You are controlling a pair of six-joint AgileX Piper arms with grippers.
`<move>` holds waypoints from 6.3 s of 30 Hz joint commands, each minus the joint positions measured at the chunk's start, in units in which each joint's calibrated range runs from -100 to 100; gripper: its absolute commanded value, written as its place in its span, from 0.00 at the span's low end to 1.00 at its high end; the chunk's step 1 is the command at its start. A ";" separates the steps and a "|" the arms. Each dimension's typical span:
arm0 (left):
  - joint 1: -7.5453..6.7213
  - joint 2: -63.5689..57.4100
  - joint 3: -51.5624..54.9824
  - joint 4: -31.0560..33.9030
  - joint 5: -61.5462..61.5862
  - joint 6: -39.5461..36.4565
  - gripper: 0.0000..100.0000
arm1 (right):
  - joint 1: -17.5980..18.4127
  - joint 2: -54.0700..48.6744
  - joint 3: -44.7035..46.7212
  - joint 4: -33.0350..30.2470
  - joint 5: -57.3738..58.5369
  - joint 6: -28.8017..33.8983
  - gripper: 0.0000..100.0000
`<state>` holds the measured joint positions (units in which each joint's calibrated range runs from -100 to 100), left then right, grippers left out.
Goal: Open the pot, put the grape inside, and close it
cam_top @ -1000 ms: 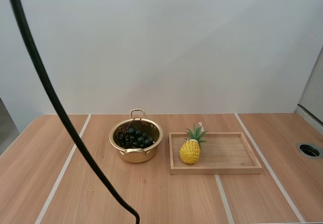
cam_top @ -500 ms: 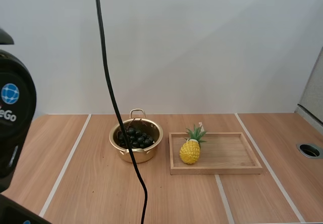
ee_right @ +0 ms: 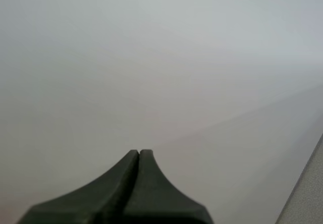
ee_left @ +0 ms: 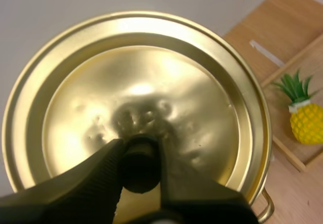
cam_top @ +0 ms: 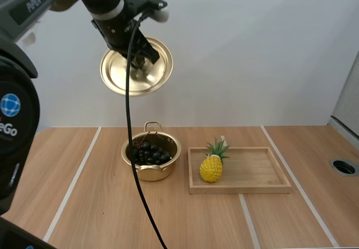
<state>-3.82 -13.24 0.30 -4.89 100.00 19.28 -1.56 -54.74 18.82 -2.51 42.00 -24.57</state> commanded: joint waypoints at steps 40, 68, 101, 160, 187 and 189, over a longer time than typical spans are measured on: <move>-0.03 21.41 11.94 -4.80 -4.97 12.33 0.00 | -0.24 -0.57 0.08 -1.31 1.76 -0.07 0.00; -2.26 25.25 9.14 -0.39 0.00 11.40 0.00 | -0.24 -0.57 0.08 -1.31 2.95 -0.07 0.00; -2.26 27.33 9.14 -2.83 0.00 8.09 1.00 | -0.24 -0.57 0.08 -0.80 2.94 -0.07 0.00; -1.43 -48.10 -13.20 3.47 -20.59 -25.23 0.00 | -0.24 -12.31 0.08 7.23 6.24 5.04 0.00; 0.41 -79.60 29.29 17.20 -56.05 -38.95 0.00 | -0.24 -41.97 14.36 -12.77 -6.15 23.47 0.00; 0.41 -79.60 34.28 17.20 -61.78 -38.95 0.00 | -0.24 -42.75 19.76 -12.77 -10.82 23.47 0.00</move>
<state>-3.46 -92.62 29.26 12.18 47.13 -18.97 -1.56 -96.47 32.84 -14.64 37.26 -1.30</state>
